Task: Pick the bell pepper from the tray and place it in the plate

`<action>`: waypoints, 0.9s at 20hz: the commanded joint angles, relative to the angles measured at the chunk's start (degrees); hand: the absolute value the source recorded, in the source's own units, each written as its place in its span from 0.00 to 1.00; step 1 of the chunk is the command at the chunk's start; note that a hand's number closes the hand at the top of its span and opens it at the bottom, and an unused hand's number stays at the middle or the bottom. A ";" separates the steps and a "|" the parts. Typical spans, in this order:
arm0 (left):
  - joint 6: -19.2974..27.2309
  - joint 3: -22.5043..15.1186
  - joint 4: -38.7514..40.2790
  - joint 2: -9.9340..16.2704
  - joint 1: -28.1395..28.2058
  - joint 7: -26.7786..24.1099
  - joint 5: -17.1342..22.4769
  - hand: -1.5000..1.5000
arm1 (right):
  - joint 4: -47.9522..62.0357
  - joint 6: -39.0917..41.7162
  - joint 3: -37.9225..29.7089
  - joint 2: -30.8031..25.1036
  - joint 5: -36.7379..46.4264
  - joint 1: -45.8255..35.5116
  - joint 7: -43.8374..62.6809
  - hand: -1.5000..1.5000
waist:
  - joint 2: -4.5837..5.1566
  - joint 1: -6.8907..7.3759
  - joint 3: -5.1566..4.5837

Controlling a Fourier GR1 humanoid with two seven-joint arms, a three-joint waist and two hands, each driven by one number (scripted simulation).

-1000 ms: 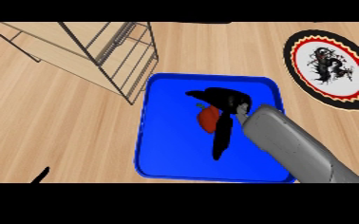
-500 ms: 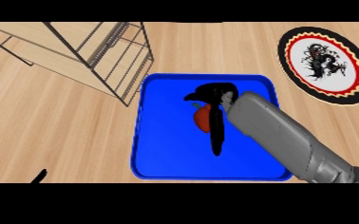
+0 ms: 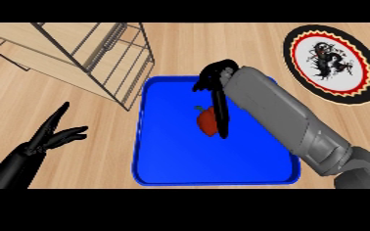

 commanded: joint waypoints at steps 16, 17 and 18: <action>-2.13 0.20 8.83 -9.50 -25.14 10.35 -0.69 0.50 | 34.00 15.41 -3.82 10.19 -1.01 -15.40 -0.68 0.00 | -0.38 2.66 0.28; -0.33 -0.98 7.78 -10.51 -21.92 9.19 -2.73 0.50 | 33.03 15.69 -3.24 10.26 -0.01 -13.46 -2.03 0.00 | -0.75 2.36 0.29; -2.38 -0.69 9.59 -10.66 -23.42 8.62 -1.95 0.50 | 35.13 15.65 -3.93 10.64 -0.14 -15.79 -1.53 0.00 | -0.49 2.62 0.27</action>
